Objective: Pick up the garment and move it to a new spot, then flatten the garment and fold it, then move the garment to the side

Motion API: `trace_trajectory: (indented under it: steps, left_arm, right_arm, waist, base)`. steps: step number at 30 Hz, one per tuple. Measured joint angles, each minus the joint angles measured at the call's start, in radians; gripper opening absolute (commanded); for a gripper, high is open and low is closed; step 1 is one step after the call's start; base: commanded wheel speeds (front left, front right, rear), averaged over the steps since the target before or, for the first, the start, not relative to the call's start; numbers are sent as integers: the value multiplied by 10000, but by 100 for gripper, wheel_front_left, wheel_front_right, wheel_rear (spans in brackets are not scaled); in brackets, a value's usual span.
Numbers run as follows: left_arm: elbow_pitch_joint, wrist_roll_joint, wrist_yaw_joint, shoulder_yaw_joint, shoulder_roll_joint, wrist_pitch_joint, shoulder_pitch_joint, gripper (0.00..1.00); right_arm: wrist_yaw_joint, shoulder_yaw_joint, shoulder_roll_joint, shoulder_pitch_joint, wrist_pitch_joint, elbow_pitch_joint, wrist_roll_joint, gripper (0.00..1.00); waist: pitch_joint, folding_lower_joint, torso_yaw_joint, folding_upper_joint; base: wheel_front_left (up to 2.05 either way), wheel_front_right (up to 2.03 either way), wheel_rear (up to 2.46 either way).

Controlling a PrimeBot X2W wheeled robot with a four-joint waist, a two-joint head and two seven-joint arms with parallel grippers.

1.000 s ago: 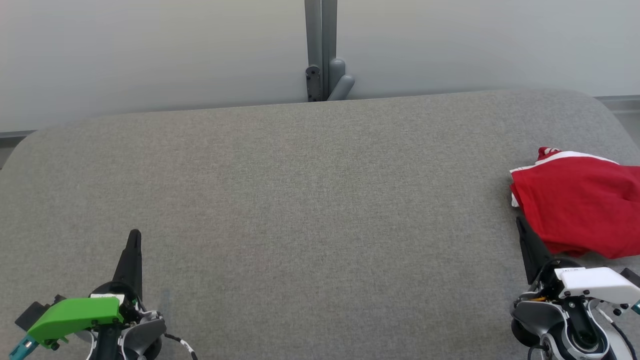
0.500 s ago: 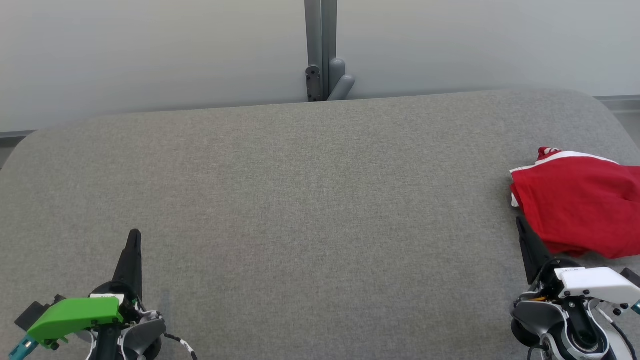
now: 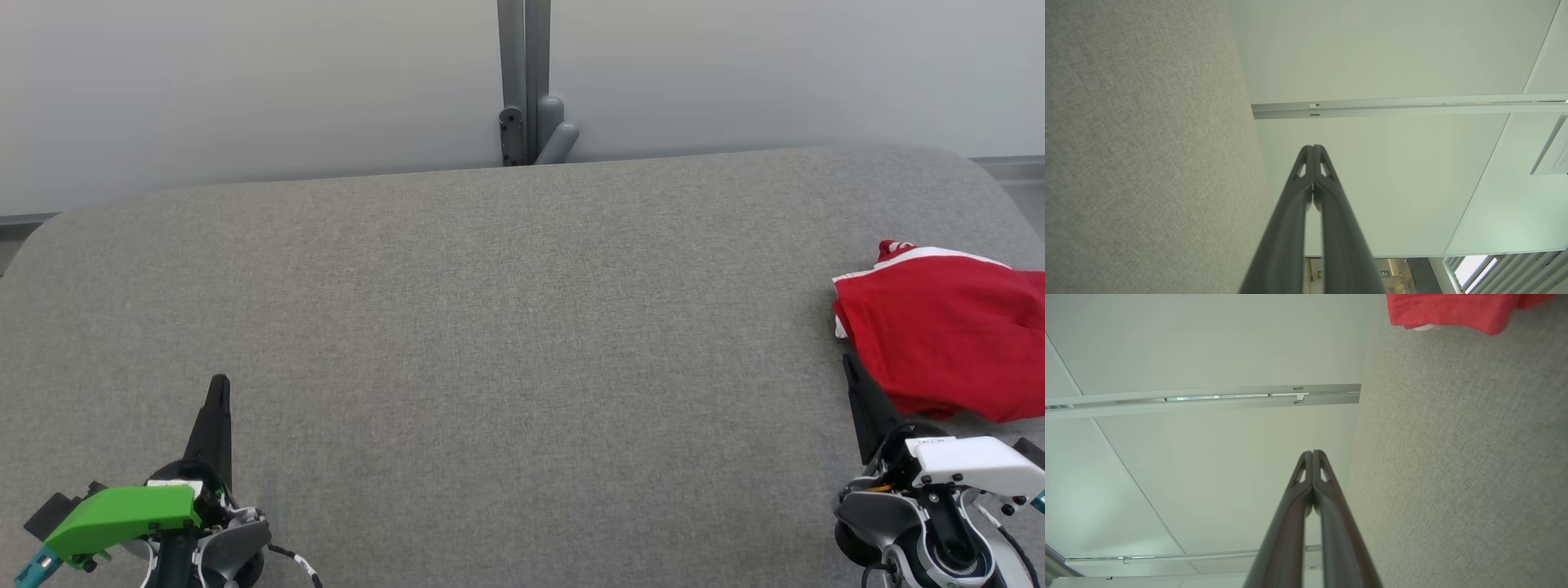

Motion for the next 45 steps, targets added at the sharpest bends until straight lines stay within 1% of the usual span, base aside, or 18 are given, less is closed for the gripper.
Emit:
trace_trajectory:
  steps: [45]
  left_arm:
    - [0, 12, 0, 15, -8, 12, -2, 0]
  right_arm:
    - [0, 0, 0, 0, 0, 0, 0, 0]
  waist:
    - [0, 0, 0, 0]
  base:
    - [0, 0, 0]
